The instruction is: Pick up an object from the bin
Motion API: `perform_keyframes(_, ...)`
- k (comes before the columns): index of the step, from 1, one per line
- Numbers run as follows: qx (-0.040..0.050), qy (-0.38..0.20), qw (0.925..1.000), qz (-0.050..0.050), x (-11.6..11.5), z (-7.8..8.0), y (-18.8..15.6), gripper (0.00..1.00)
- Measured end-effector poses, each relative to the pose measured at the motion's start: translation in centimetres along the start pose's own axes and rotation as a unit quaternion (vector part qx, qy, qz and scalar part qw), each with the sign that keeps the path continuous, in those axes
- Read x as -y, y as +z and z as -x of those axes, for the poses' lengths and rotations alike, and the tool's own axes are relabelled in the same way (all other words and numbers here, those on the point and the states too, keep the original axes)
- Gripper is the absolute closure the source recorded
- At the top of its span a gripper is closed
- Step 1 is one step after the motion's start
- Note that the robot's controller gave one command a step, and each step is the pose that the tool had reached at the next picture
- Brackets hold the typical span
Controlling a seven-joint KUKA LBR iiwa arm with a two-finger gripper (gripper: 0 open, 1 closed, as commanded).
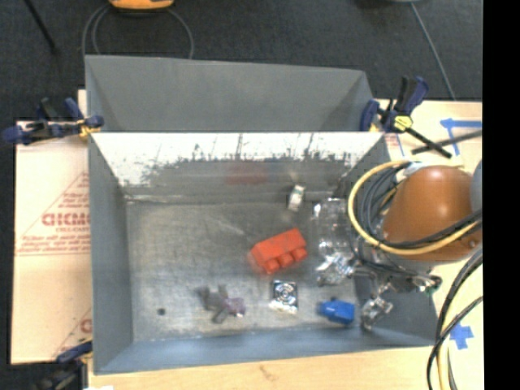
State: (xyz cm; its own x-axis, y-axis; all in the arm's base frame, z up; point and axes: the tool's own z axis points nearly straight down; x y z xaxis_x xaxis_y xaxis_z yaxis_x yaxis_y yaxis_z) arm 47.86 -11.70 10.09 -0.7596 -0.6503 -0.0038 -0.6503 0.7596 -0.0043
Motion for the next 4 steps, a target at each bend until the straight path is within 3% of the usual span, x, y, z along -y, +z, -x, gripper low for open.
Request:
perform_keyframes(1,0.0065,-0.085,0.9963,-0.003,1.2,-0.7,2.5,0.00)
perform_keyframes(2,0.0008,-0.172,0.9850,-0.003,-0.4,1.8,2.8,0.00)
perform_keyframes(3,0.0038,-0.174,0.9847,-0.004,-0.5,2.1,2.6,1.00)
perform_keyframes(4,0.0005,-0.172,0.9851,-0.001,-0.3,2.2,-3.5,1.00)
